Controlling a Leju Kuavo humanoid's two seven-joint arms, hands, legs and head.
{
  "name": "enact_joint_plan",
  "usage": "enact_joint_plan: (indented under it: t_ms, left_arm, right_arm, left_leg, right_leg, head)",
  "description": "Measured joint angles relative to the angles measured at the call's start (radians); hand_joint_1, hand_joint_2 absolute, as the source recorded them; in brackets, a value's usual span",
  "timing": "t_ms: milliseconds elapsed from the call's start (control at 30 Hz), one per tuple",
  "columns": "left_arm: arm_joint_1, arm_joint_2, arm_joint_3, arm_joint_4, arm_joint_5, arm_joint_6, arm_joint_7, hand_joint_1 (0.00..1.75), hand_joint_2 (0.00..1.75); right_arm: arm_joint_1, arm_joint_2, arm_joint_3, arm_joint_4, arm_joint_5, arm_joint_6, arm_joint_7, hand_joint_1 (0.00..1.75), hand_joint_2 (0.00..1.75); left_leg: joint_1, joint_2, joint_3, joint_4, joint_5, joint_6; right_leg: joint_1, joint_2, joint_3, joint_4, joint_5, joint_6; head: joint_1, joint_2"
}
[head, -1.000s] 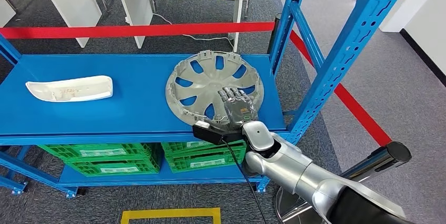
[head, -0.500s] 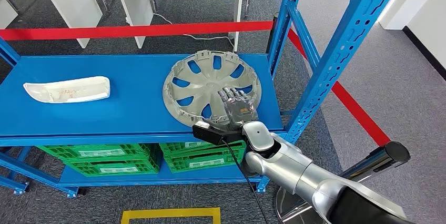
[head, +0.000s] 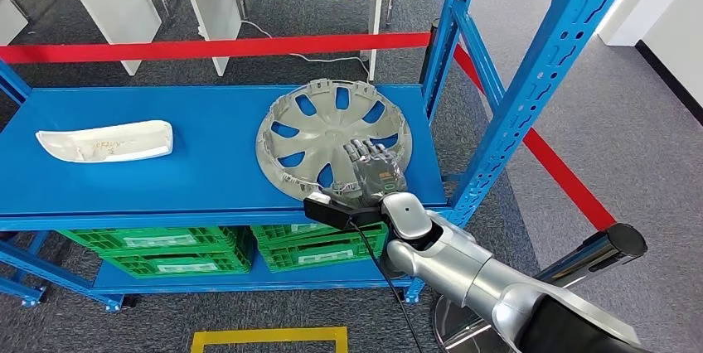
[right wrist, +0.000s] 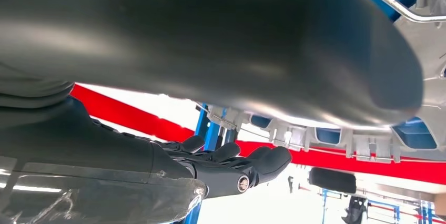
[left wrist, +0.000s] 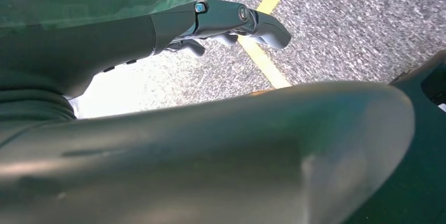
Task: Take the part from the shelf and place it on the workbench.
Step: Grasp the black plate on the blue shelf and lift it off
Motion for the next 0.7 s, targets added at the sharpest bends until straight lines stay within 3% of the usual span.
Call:
enact_joint_plan:
  t_ms: [700]
  left_arm:
    - [0.000,0.000,0.006,0.000,0.000,0.001,0.001,0.00,0.00]
  right_arm:
    - [0.011,0.000,-0.001,0.000,0.000,-0.001,0.000,0.00,0.00]
  left_leg:
    - [0.000,0.000,0.000,0.000,0.000,0.000]
  right_leg:
    - [0.000,0.000,0.000,0.000,0.000,0.000]
  head:
    - [0.000,0.000]
